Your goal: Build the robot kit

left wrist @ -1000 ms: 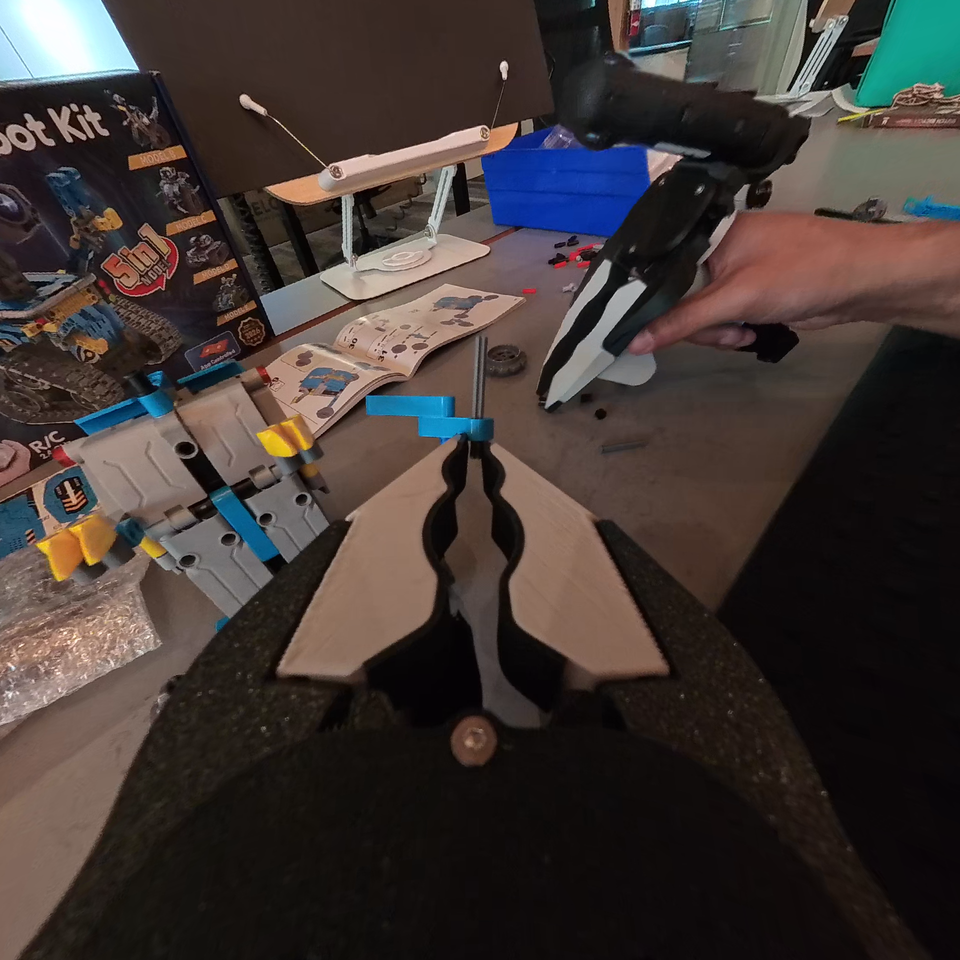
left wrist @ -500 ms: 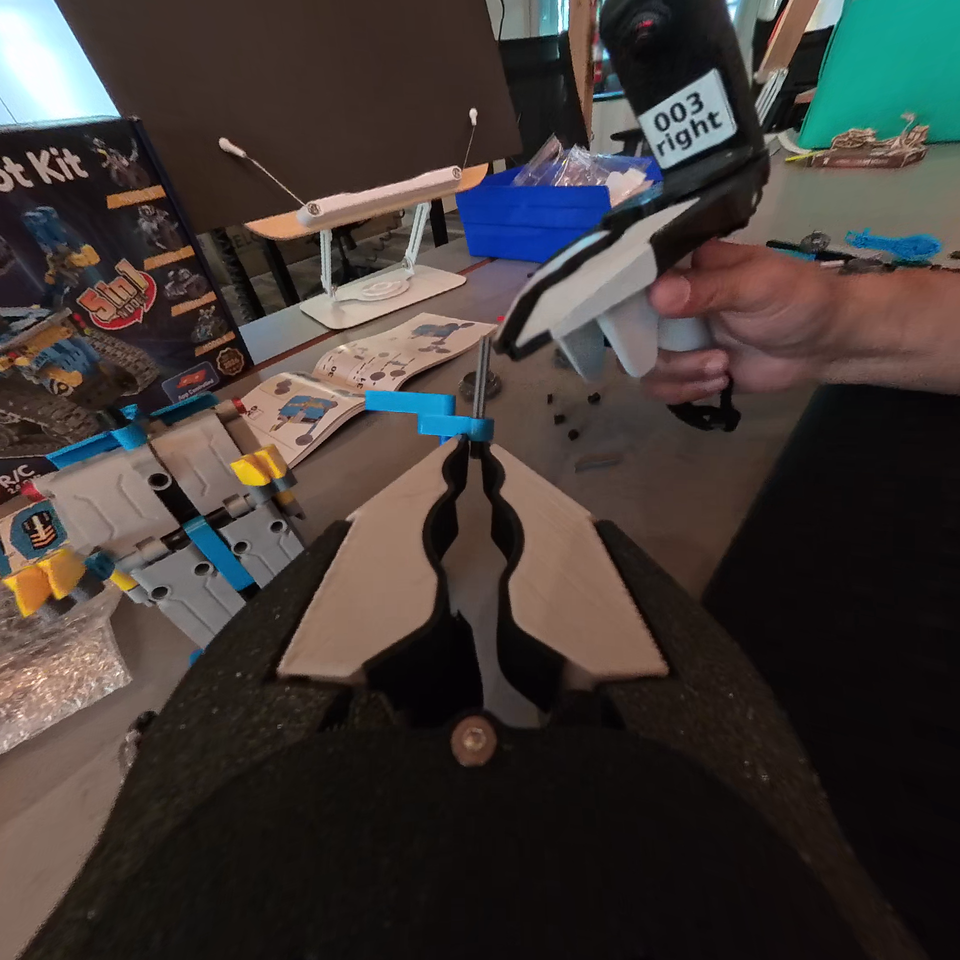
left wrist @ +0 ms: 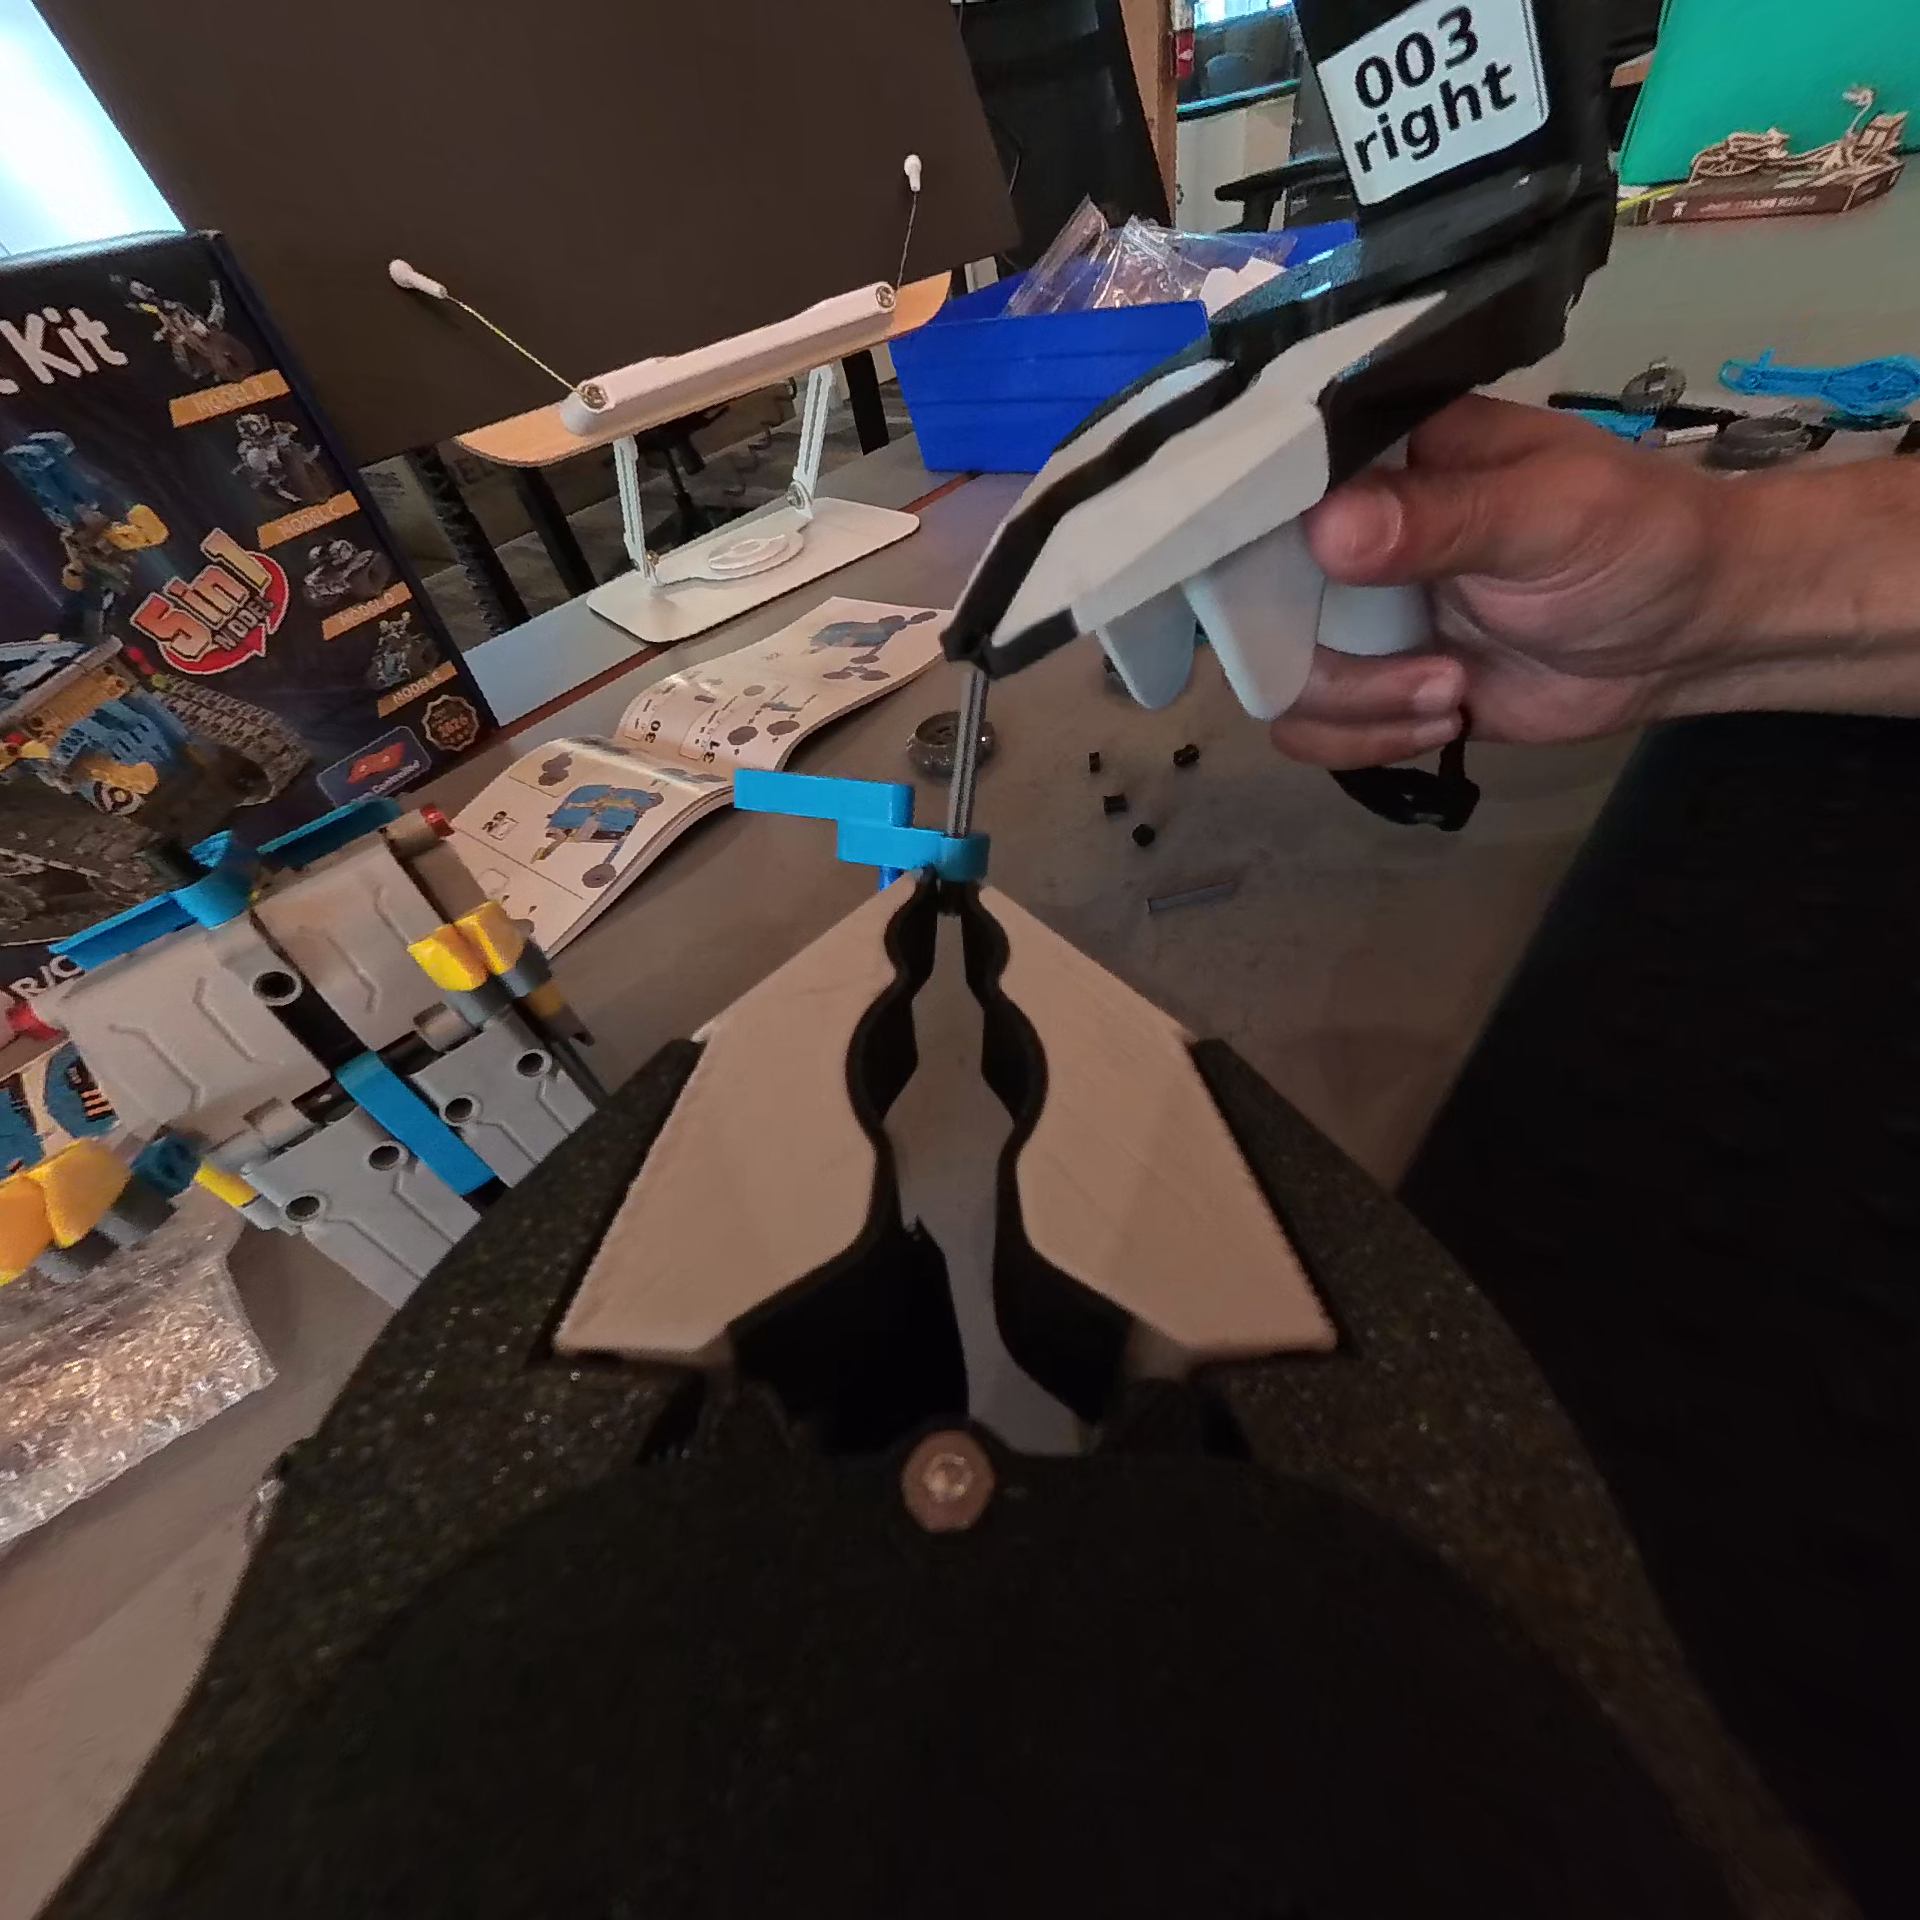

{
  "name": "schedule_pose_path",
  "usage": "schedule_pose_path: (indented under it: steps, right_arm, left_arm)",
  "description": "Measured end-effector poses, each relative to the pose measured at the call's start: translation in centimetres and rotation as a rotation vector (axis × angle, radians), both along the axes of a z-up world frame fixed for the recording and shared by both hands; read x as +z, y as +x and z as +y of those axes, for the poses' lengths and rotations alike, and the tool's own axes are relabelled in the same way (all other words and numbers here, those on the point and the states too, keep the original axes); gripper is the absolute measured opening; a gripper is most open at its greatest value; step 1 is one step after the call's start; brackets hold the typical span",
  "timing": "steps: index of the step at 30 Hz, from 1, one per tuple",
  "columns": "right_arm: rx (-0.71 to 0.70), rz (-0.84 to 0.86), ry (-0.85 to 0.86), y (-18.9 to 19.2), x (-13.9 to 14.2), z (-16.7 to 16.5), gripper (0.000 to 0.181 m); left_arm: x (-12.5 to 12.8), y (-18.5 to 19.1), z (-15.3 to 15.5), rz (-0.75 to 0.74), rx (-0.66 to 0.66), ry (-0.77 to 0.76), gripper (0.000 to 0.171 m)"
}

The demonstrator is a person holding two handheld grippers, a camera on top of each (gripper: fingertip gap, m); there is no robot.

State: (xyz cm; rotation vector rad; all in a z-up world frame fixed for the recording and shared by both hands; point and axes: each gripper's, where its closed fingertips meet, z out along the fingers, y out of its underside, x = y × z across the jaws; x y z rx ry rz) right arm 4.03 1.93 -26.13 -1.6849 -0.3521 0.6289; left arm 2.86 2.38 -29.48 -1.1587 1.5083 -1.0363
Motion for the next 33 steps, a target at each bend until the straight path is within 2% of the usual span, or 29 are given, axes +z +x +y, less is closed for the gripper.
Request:
schedule_pose_path:
  steps: [21,27,30,33]
  right_arm:
    - [0.051,0.011,0.019,-0.3,-0.4,-0.2,0.005]
    - [0.12,0.062,0.038,-0.9,-0.3,-0.5,0.005]
    - [0.141,0.092,0.045,-1.1,0.0,-0.6,0.005]
    - [0.181,0.175,0.113,-1.3,1.8,-1.2,0.005]
  left_arm:
    - [-0.3,0.1,-0.2,0.017,-0.012,0.0,0.003]
    - [-0.4,0.1,-0.4,0.022,-0.023,0.006,0.003]
    - [-0.1,0.0,-0.6,0.007,-0.042,-0.005,0.003]
    - [0.5,-0.2,-1.1,-0.022,-0.085,-0.052,0.003]
